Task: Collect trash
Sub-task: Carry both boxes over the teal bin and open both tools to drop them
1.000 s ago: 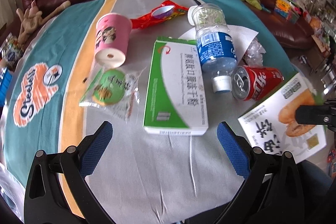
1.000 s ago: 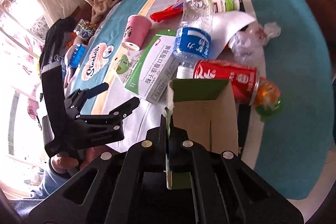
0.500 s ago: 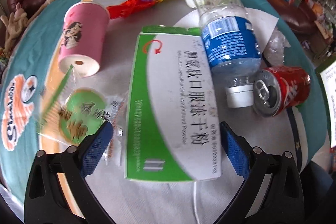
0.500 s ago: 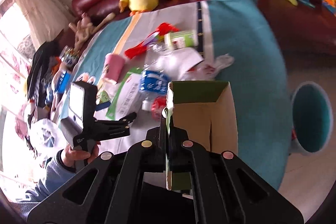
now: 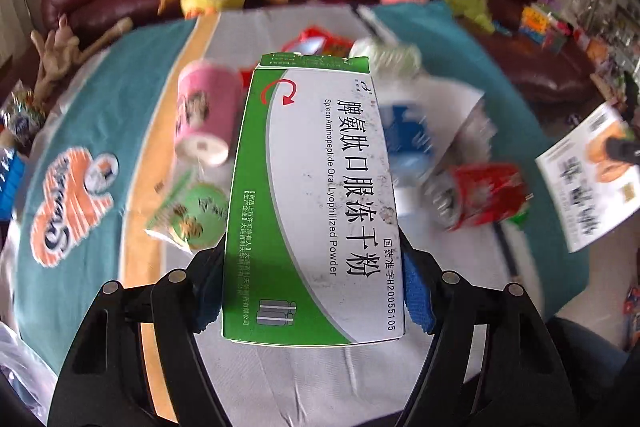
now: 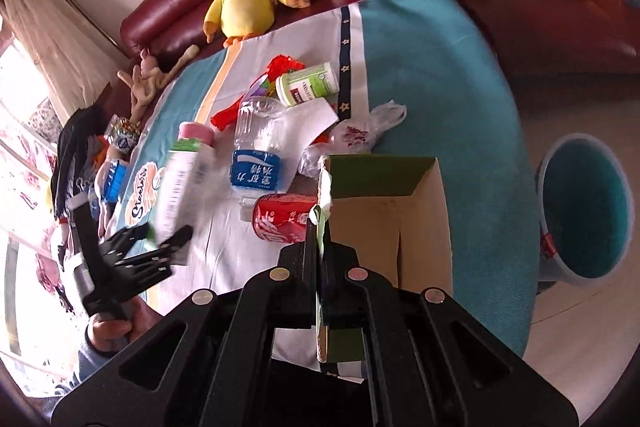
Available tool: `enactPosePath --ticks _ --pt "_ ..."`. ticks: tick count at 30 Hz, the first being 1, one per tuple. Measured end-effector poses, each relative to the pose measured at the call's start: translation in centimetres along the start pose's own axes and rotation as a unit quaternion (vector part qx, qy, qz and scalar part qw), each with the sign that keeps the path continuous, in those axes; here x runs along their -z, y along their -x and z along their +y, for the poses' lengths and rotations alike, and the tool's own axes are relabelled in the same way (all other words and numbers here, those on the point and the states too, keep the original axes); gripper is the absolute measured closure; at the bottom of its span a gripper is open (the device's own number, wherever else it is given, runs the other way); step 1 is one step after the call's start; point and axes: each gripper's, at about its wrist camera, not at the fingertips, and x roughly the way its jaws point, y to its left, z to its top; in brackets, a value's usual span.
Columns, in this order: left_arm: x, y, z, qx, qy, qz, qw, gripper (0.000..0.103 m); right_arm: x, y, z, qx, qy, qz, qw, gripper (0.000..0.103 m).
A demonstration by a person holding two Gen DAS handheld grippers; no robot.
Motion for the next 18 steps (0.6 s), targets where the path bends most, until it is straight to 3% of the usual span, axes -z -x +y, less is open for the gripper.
enactPosePath --ticks 9,18 --pt "-3.6 2.0 -8.7 0.078 -0.072 -0.025 0.9940 0.030 -0.4 3.4 -4.1 -0.002 -0.041 -0.043 0.998 0.102" --pt "-6.5 -1.6 -21.3 0.158 -0.162 0.010 0.9739 0.030 -0.7 9.3 -12.8 0.050 -0.115 -0.106 0.986 0.101"
